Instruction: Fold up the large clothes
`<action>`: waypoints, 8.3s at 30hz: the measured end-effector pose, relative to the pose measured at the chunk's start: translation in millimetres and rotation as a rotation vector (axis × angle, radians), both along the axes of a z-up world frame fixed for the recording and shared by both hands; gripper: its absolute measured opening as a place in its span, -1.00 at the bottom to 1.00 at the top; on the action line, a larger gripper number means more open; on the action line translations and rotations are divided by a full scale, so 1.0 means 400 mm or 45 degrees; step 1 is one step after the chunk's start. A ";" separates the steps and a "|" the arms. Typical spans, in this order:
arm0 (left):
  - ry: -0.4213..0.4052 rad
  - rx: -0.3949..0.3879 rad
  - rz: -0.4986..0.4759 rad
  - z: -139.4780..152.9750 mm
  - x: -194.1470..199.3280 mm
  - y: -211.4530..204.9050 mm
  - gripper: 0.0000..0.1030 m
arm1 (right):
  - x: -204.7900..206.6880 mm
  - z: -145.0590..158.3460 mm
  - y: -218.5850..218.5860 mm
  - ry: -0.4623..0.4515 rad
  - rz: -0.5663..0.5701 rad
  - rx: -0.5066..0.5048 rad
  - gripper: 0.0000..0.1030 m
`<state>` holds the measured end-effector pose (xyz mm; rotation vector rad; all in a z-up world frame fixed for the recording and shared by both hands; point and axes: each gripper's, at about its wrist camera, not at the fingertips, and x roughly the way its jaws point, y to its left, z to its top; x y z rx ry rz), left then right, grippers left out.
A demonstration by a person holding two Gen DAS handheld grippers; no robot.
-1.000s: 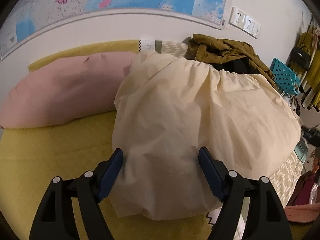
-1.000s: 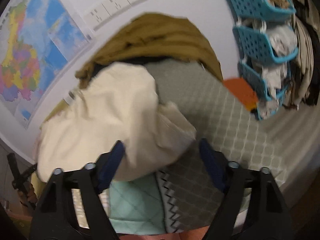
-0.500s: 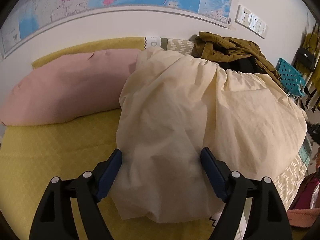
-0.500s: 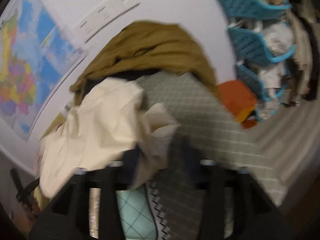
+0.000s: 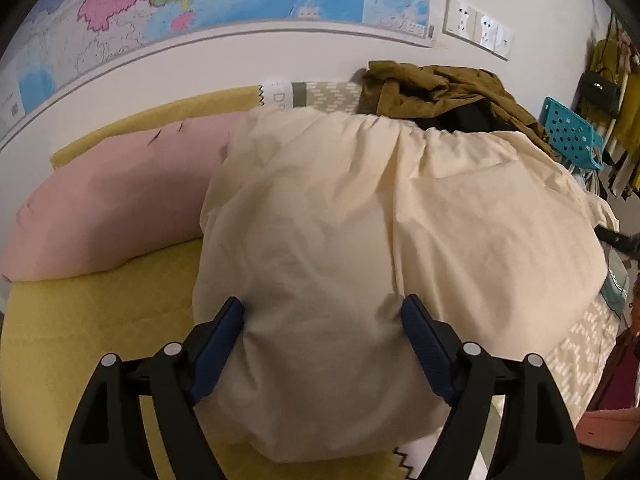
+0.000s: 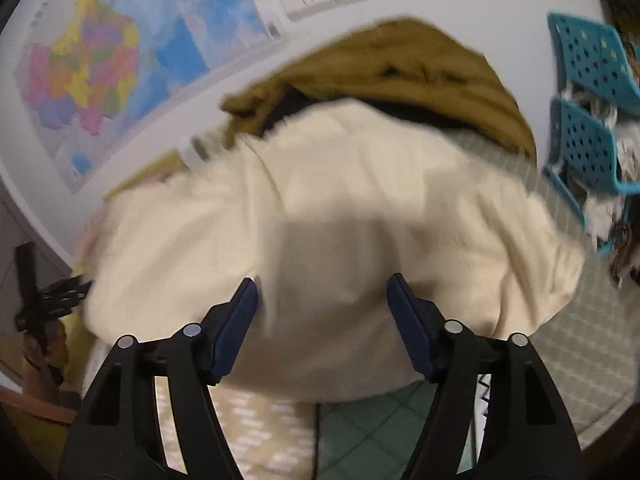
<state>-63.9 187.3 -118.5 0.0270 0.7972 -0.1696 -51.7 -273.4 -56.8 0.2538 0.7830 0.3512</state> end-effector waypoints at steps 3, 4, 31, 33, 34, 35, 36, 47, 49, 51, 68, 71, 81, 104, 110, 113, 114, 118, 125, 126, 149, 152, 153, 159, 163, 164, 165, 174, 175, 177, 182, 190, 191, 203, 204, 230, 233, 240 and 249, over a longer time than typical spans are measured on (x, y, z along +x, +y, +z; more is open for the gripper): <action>0.010 -0.015 0.019 0.002 -0.002 0.008 0.57 | 0.004 -0.009 -0.006 0.013 -0.007 0.042 0.29; 0.009 -0.012 0.024 0.006 -0.005 0.010 0.57 | 0.001 -0.006 -0.009 0.022 -0.013 0.054 0.29; 0.238 -0.551 -0.151 -0.054 -0.158 0.016 0.54 | -0.157 -0.017 -0.025 0.161 0.144 0.462 0.67; 0.243 -0.587 -0.163 -0.058 -0.136 0.005 0.61 | -0.160 -0.022 -0.025 0.164 0.144 0.473 0.68; 0.240 -0.610 -0.168 -0.059 -0.125 0.003 0.63 | -0.161 -0.024 -0.025 0.165 0.141 0.475 0.68; 0.243 -0.635 -0.166 -0.063 -0.116 0.003 0.65 | -0.160 -0.027 -0.025 0.167 0.134 0.476 0.69; 0.244 -0.678 -0.160 -0.066 -0.103 0.004 0.70 | -0.159 -0.030 -0.024 0.172 0.131 0.479 0.70; 0.177 -0.773 -0.099 -0.067 -0.022 -0.019 0.81 | -0.121 -0.041 -0.022 0.179 0.013 0.457 0.73; 0.173 -0.758 -0.070 -0.064 -0.010 -0.026 0.81 | -0.109 -0.041 -0.022 0.175 -0.032 0.437 0.73; 0.163 -0.737 -0.045 -0.063 0.004 -0.034 0.81 | -0.093 -0.041 -0.021 0.167 -0.074 0.455 0.81; 0.198 -0.567 0.041 -0.053 0.058 -0.080 0.80 | 0.042 -0.036 0.074 0.083 -0.132 0.386 0.91; 0.199 -0.545 0.049 -0.054 0.057 -0.085 0.79 | 0.054 -0.036 0.082 0.079 -0.137 0.386 0.91; 0.189 -0.516 0.064 -0.053 0.056 -0.094 0.78 | 0.072 -0.041 0.077 0.094 -0.110 0.434 0.84; 0.216 -0.727 0.107 -0.070 0.098 -0.026 0.37 | 0.155 -0.043 0.122 0.140 -0.005 0.490 0.57; 0.205 -0.607 0.092 -0.059 0.099 -0.053 -0.19 | 0.163 -0.052 0.129 0.137 0.025 0.497 -0.20; 0.164 -0.566 0.068 -0.031 0.094 -0.065 -0.46 | 0.147 -0.019 0.134 0.096 0.064 0.478 -0.40; 0.144 -0.557 0.056 -0.015 0.089 -0.067 -0.50 | 0.140 -0.004 0.135 0.080 0.081 0.482 -0.44; 0.122 -0.517 0.031 0.020 0.092 -0.073 -0.51 | 0.119 0.064 0.148 0.028 0.133 0.455 -0.48; 0.010 -0.507 -0.032 0.142 0.085 -0.062 -0.55 | 0.093 0.213 0.188 -0.127 0.220 0.389 -0.53; -0.023 -0.509 -0.051 0.175 0.081 -0.056 -0.55 | 0.092 0.235 0.192 -0.149 0.231 0.392 -0.53; -0.448 -0.361 0.481 0.472 0.137 0.536 -0.55 | 0.385 0.474 0.872 -0.357 0.725 0.452 -0.55; -0.460 -0.338 0.544 0.460 0.173 0.633 -0.55 | 0.409 0.442 0.978 -0.326 0.761 0.477 -0.55; -0.471 -0.321 0.573 0.449 0.183 0.675 -0.55 | 0.413 0.428 1.011 -0.313 0.775 0.495 -0.55; -0.447 -0.382 0.742 0.293 0.190 0.902 -0.54 | 0.408 0.274 1.180 -0.220 0.872 0.457 -0.55; -0.205 -0.420 0.896 0.093 0.217 0.983 -0.46 | 0.409 0.074 1.241 0.062 0.915 0.365 -0.47; -0.177 -0.404 0.918 0.051 0.211 0.990 -0.36 | 0.409 0.049 1.233 0.103 0.911 0.362 -0.34; -0.178 -0.415 0.918 0.036 0.204 0.992 -0.33 | 0.407 0.034 1.219 0.126 0.911 0.377 -0.23; -0.133 -0.327 0.940 0.040 0.205 0.985 0.02 | 0.368 0.027 0.946 0.213 0.831 0.445 0.50; -0.132 -0.300 0.944 0.039 0.208 0.986 0.03 | 0.390 0.030 0.928 0.230 0.790 0.456 0.51; -0.114 -0.236 0.969 0.047 0.208 0.975 0.13 | 0.409 0.031 0.869 0.223 0.702 0.479 0.50; -0.112 -0.246 1.018 0.079 0.176 0.949 0.36 | 0.479 0.026 0.845 0.265 0.615 0.566 0.02; -0.286 -0.108 1.068 0.149 0.059 0.829 0.43 | 0.378 0.091 0.916 0.050 0.794 0.350 -0.99; -0.295 -0.111 1.039 0.156 0.060 0.814 0.43 | 0.372 0.093 0.916 0.057 0.792 0.273 -0.98; -0.265 -0.080 0.603 0.136 0.201 0.555 0.51 | 0.485 0.219 1.028 -0.153 0.691 0.081 -0.06; -0.246 -0.084 0.600 0.125 0.213 0.551 0.51 | 0.499 0.196 1.039 -0.113 0.686 0.050 -0.11; -0.217 -0.001 0.579 0.088 0.217 0.428 0.62 | 0.385 0.086 1.133 -0.092 0.853 -0.158 0.10; -0.218 0.007 0.592 0.086 0.218 0.425 0.62 | 0.386 0.077 1.119 -0.079 0.845 -0.114 0.10; -0.231 -0.014 0.602 0.100 0.197 0.408 0.78 | 0.353 0.099 1.096 -0.111 0.827 -0.085 0.60; -0.271 -0.007 0.637 0.109 0.142 0.364 0.87 | 0.296 0.112 1.072 -0.182 0.818 -0.110 0.71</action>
